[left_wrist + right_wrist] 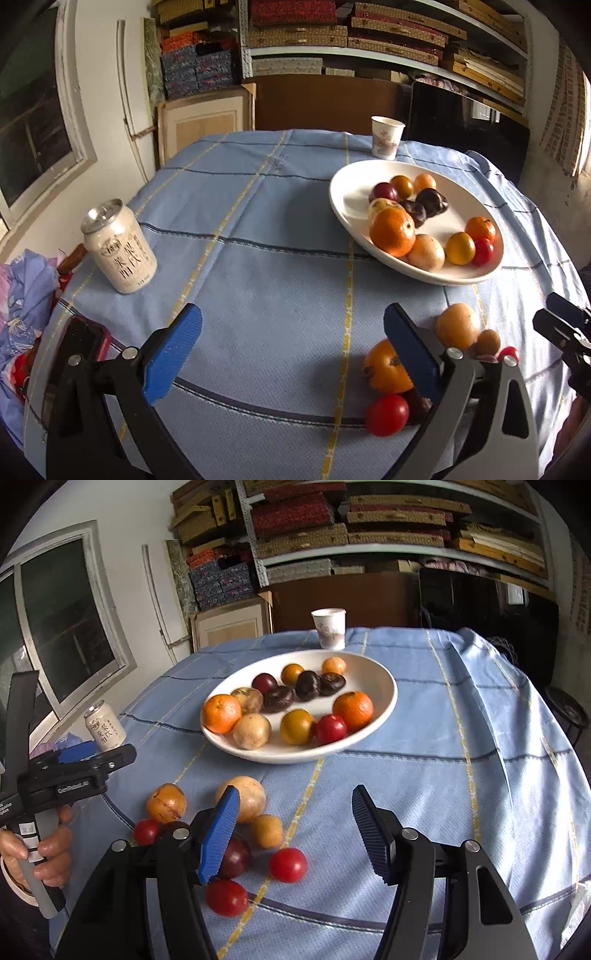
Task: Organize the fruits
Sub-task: 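Move both tools back toward the remaining fruit pile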
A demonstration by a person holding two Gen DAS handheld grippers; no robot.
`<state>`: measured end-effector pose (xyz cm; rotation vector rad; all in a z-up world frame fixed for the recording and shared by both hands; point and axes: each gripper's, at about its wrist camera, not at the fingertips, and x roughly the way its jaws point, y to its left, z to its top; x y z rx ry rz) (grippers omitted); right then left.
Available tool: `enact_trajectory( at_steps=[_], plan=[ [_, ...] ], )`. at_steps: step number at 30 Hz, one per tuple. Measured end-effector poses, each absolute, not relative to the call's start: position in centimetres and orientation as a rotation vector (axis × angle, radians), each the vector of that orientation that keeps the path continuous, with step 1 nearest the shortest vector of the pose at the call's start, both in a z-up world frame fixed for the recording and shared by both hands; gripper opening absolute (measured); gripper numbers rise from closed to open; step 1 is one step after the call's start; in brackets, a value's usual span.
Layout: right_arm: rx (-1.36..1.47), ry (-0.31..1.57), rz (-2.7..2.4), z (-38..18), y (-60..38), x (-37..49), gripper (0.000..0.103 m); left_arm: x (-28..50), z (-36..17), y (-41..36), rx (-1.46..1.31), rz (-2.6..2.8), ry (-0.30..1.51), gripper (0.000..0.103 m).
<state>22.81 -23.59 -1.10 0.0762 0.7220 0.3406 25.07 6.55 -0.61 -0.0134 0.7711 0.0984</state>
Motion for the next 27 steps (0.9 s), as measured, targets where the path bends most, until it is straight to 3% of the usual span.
enact_trajectory(
  at_steps=[7,27],
  plan=[
    [-0.005,0.817,0.354,-2.7,-23.2,22.6,0.050,24.7,-0.8,6.7,-0.003,0.097,0.770,0.097],
    [-0.082,0.893,0.396,-4.8,-21.5,22.0,0.026,24.6,-1.2,7.7,-0.057,0.076,0.795,0.098]
  ],
)
